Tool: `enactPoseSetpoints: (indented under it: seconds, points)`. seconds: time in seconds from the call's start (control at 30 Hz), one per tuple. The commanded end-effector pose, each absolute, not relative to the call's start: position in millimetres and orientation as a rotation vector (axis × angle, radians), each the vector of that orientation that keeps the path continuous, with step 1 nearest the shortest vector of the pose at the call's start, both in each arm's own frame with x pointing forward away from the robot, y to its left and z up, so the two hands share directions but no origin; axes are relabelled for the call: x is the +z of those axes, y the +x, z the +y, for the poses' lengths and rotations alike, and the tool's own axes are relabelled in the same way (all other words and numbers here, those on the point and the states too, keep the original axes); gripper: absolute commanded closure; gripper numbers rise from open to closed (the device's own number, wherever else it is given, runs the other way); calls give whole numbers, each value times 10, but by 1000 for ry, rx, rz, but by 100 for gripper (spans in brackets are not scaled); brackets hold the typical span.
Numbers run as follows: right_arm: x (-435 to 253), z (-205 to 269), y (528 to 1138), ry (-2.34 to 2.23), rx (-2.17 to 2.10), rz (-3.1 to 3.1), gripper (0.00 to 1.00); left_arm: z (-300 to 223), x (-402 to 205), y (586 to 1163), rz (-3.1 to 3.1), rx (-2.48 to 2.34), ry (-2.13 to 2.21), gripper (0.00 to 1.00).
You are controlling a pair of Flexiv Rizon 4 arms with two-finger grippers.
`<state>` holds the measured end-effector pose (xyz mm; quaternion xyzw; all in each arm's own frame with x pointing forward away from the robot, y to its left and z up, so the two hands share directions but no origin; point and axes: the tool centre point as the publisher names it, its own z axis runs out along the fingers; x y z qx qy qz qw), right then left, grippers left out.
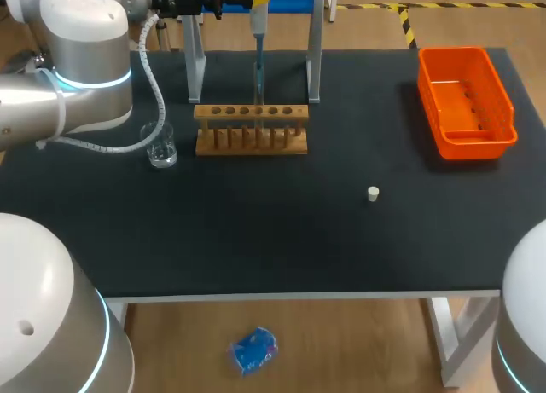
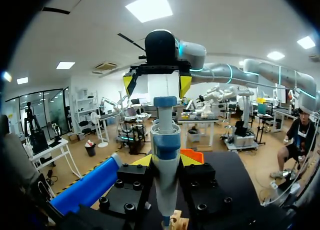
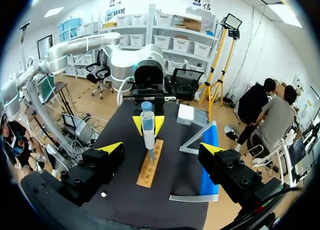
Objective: Invert the test tube, pick up the pipette, mount the tip to pipette, aspirate from beaker and dispense into the tube, eject the tip, return the pipette, and cap with the stopper.
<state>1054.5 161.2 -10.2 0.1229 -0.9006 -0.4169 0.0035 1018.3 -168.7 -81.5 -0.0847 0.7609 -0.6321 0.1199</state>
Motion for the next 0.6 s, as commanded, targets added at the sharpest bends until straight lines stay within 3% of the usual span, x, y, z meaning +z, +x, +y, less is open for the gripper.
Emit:
enactPoseSetpoints:
  seconds: [0.03, 0.33, 0.37, 0.43, 0.47, 0.5, 0.57, 0.6]
  points:
    - [-84, 1643, 10552, 373, -1304, -2816, 0, -1686, -813, 10185, 2223, -1847, -247, 100]
    - [-20, 1725, 10477, 383, -1274, -2833, 0, -1686, -813, 10185, 2223, -1847, -247, 100]
    - [-6, 1743, 10468, 389, -1271, -2835, 12, -1686, -813, 10185, 2223, -1847, -247, 100]
    - [12, 1765, 10463, 397, -1260, -2849, 21, -1686, -813, 10185, 2223, -1847, -247, 100]
    - [20, 1784, 10461, 403, -1260, -2847, 52, -1686, -813, 10185, 2223, -1847, -247, 100]
    - [25, 1797, 10463, 404, -1263, -2843, 58, -1686, -813, 10185, 2223, -1847, -247, 100]
    - [30, 1835, 10465, 408, -1260, -2846, 79, -1686, -813, 10185, 2223, -1847, -247, 100]
    - [38, 1858, 10465, 412, -1261, -2847, 100, -1686, -813, 10185, 2223, -1847, -247, 100]
